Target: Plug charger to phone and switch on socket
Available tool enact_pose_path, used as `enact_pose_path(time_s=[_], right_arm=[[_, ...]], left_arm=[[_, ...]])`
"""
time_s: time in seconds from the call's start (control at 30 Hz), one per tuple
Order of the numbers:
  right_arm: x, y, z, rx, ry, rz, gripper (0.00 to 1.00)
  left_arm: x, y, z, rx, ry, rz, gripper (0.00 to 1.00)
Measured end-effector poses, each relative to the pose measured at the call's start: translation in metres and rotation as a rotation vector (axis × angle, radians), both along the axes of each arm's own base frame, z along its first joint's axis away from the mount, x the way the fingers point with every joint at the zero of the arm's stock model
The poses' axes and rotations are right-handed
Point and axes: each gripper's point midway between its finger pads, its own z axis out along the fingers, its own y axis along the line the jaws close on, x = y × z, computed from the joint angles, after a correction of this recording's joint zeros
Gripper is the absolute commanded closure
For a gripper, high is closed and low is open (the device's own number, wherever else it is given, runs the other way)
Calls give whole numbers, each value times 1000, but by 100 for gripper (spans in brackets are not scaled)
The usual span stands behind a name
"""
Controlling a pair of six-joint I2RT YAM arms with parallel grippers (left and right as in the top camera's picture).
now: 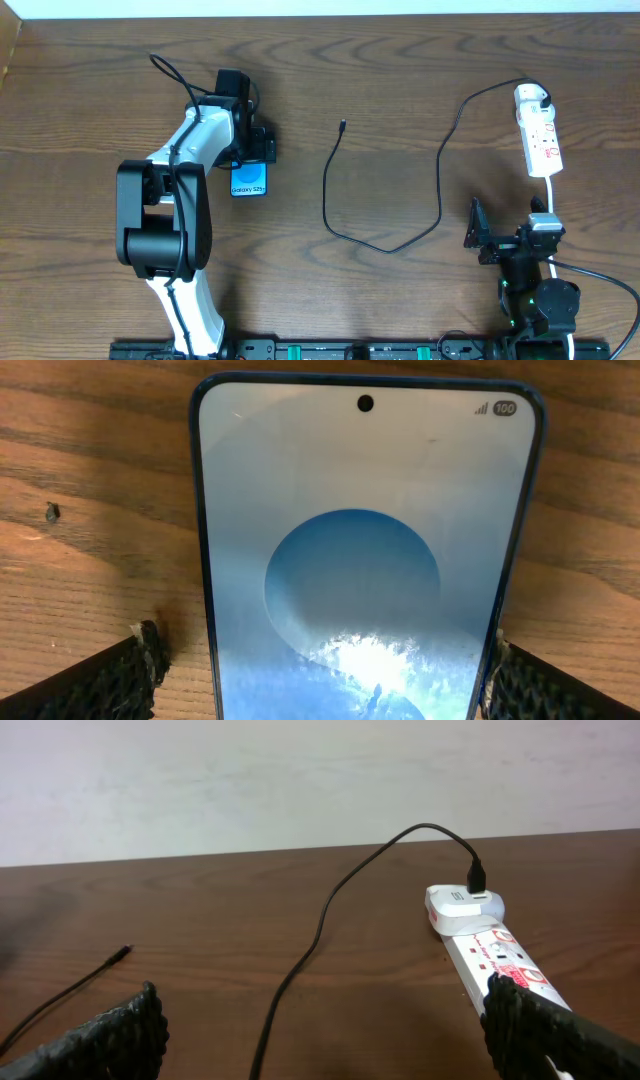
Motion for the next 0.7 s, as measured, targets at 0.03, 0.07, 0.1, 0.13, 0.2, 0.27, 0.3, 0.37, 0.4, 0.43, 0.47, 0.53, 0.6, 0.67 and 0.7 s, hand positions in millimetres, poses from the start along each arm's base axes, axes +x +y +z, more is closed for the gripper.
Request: enact_pose_path(time_s=[0.03, 0.07, 0.1, 0.13, 0.2, 0.27, 0.3, 0.37, 0.4, 0.43, 0.47, 0.53, 0.6, 0.67, 0.7], right_arm=[[0, 0, 0, 0, 0, 0, 1], [0, 0, 0, 0, 0, 0, 1], [0, 0, 0, 0, 0, 0, 1], [0, 0, 0, 0, 0, 0, 1], [0, 0, 0, 0, 0, 0, 1], [0, 0, 0, 0, 0, 0, 1], [0, 0, 0, 0, 0, 0, 1], [0, 0, 0, 0, 0, 0, 1], [0, 0, 0, 0, 0, 0, 1], [0, 0, 0, 0, 0, 0, 1], [0, 0, 0, 0, 0, 0, 1], [0, 0, 0, 0, 0, 0, 1], [0, 0, 0, 0, 0, 0, 1], [0, 0, 0, 0, 0, 0, 1], [0, 0, 0, 0, 0, 0, 1]], left_arm=[[0, 0, 0, 0, 0, 0, 0], [0, 0, 0, 0, 0, 0, 0], [0, 0, 0, 0, 0, 0, 0], [0, 0, 0, 0, 0, 0, 0], [0, 0, 0, 0, 0, 0, 0], [0, 0, 0, 0, 0, 0, 0], [0, 0, 0, -1, 0, 0, 0], [0, 0, 0, -3, 0, 0, 0], [0, -1, 0, -3, 0, 0, 1], [0, -1, 0, -3, 0, 0, 1], [0, -1, 0, -3, 0, 0, 1], [0, -1, 0, -3, 0, 0, 1], [0, -1, 0, -3, 0, 0, 1], [0, -1, 0, -3, 0, -2, 1], [0, -1, 0, -3, 0, -3, 1]])
